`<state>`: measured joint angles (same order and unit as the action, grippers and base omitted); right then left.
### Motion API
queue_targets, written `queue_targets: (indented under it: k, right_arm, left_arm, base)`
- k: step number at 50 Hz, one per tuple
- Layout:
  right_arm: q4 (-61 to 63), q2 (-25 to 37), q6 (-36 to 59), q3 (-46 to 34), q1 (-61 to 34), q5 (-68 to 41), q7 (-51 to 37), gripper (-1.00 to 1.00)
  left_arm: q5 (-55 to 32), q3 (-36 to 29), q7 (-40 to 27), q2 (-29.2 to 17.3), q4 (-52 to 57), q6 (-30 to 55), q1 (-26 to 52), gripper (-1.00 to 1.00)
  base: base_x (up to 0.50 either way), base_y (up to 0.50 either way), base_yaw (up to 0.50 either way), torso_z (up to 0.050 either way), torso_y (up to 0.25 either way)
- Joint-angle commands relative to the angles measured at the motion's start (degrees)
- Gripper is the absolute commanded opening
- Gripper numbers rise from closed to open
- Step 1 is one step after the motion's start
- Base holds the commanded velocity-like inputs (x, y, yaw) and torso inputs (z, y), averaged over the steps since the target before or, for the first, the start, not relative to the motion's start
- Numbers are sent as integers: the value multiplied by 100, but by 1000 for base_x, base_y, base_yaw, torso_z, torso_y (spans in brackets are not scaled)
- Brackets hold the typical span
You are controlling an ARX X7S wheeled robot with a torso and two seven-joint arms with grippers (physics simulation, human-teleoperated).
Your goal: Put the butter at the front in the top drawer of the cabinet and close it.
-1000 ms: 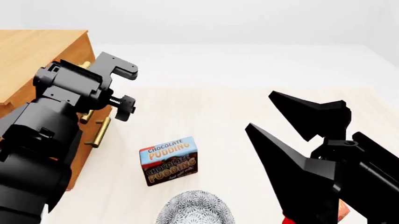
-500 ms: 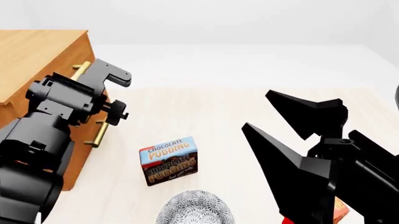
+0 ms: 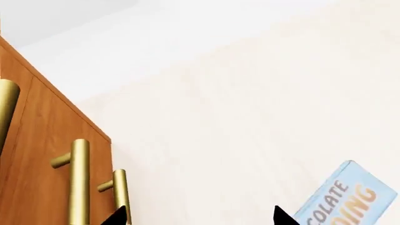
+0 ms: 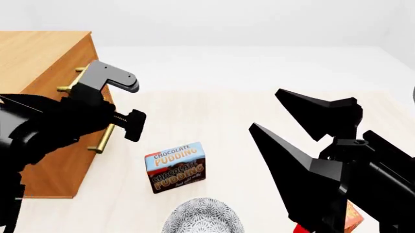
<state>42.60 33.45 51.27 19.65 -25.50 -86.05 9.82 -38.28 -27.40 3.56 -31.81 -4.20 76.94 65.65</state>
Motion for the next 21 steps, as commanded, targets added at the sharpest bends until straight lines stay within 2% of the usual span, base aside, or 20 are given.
queue_targets:
  k: [1, 11, 21]
  right_arm:
    - [-7, 74, 28, -75, -132, -73, -233, 100]
    - [-152, 124, 88, -140, -150, 40, -619, 100]
    - [-229, 364, 230, -149, -248, -227, -1356, 100]
  left_arm:
    - [-1121, 1058, -490, -313, 2122, 1112, -430, 100]
    - [-2480, 2091, -1135, -485, 3023, 1153, -610, 100]
    - [-2780, 3196, -932, -918, 4077, 160, -1611, 100]
  base:
    - [0, 0, 0, 0, 0]
    - [0, 0, 0, 0, 0]
    - [0, 0, 0, 0, 0]
